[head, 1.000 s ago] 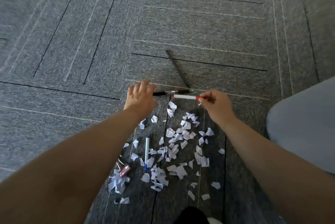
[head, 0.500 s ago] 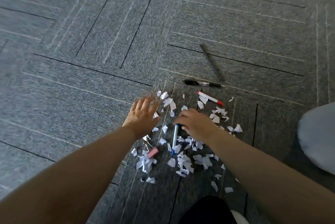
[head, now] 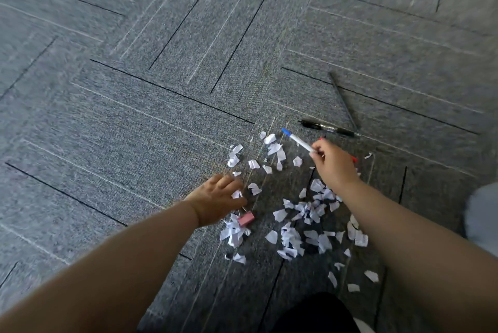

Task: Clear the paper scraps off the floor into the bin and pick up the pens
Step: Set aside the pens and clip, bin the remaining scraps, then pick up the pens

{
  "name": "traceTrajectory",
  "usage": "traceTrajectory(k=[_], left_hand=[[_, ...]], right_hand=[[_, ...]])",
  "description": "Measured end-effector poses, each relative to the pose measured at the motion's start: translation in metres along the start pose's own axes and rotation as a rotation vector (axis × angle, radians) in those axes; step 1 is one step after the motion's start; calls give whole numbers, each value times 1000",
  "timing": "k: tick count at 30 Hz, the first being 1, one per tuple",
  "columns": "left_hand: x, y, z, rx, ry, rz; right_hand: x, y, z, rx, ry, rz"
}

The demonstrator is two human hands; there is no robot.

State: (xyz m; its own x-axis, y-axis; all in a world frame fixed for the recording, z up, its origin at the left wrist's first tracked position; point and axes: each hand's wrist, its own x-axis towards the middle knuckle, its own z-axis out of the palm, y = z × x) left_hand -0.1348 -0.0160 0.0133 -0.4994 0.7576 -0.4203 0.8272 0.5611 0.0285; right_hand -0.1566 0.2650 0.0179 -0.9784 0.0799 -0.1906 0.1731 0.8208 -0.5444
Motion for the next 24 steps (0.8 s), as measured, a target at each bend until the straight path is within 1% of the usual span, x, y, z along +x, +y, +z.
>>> traceTrajectory(k=[3, 9, 12, 14, 15, 17, 18, 19, 21, 22, 24], left_hand=[[3, -1, -3, 9, 49, 25], [14, -4, -8, 89, 184, 56], [30, -8, -21, 84, 236, 48], [45, -9, -39, -37, 238, 2], [55, -9, -51, -171, 232, -69], [79, -10, -77, -450, 200, -298], [92, -11, -87, -527, 186, -386], [106, -11, -96, -565, 219, -433], [132, -12, -110, -650, 352, -496], [143, -13, -115, -704, 390, -528], [163, -12, -118, -793, 375, -565]], right_hand=[[10, 20, -10, 19, 109, 141], [20, 38, -20, 48, 168, 214], [25, 38, -24, 159, 245, 293], [26, 40, -27, 182, 298, 344], [24, 41, -28, 173, 308, 348], [17, 46, -29, 167, 305, 330], [12, 48, -31, 162, 296, 322], [6, 51, -32, 140, 288, 312], [-6, 61, -34, 45, 287, 284], [-13, 66, -35, 3, 297, 274], [-26, 77, -34, -43, 302, 262]])
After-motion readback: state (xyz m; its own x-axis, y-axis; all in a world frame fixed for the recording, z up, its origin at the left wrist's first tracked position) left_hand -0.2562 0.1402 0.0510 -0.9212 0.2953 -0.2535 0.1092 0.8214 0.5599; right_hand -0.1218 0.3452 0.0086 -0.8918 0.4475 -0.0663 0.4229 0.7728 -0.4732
